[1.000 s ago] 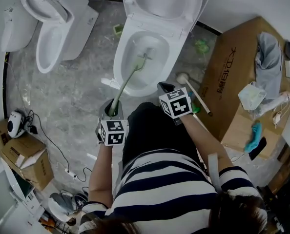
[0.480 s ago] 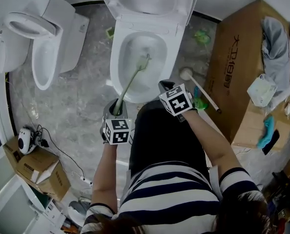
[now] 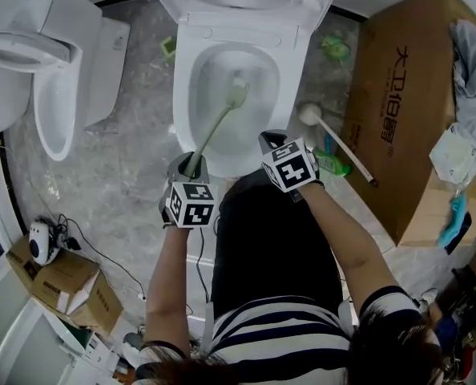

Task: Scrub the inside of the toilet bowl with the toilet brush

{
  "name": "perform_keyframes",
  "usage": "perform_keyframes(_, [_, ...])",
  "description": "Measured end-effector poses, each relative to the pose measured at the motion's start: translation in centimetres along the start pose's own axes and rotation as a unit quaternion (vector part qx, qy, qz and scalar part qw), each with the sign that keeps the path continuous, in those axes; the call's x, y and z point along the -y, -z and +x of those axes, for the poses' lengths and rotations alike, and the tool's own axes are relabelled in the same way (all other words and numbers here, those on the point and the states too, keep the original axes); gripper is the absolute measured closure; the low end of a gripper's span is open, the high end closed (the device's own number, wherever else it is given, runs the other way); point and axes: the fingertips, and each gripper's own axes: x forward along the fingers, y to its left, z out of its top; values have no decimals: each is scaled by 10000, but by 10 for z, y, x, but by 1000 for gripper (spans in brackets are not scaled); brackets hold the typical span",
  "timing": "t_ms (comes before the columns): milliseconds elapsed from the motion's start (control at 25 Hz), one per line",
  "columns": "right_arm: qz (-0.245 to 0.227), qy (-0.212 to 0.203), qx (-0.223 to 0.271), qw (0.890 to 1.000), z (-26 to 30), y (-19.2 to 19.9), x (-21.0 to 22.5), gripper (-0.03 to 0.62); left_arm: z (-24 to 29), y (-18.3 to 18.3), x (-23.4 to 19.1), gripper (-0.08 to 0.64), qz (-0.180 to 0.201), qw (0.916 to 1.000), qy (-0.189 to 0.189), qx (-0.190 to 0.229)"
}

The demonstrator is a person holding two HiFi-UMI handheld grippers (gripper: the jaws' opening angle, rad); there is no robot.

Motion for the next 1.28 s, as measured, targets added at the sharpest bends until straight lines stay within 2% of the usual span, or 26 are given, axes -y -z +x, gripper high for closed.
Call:
perform_keyframes(400, [22,53,-48,10000,50,-5,15,595,65,-10,-5,560,646,9967,264,-416])
perform_keyframes(840, [187,-8,-8,9998,68,-4,14,595,97,-15,17,560,773,9945,470,-534])
perform_keyframes(1280, [203,23,-43,9998,76,-4,23,595,116,-44,2,560,701,9959,232,-529])
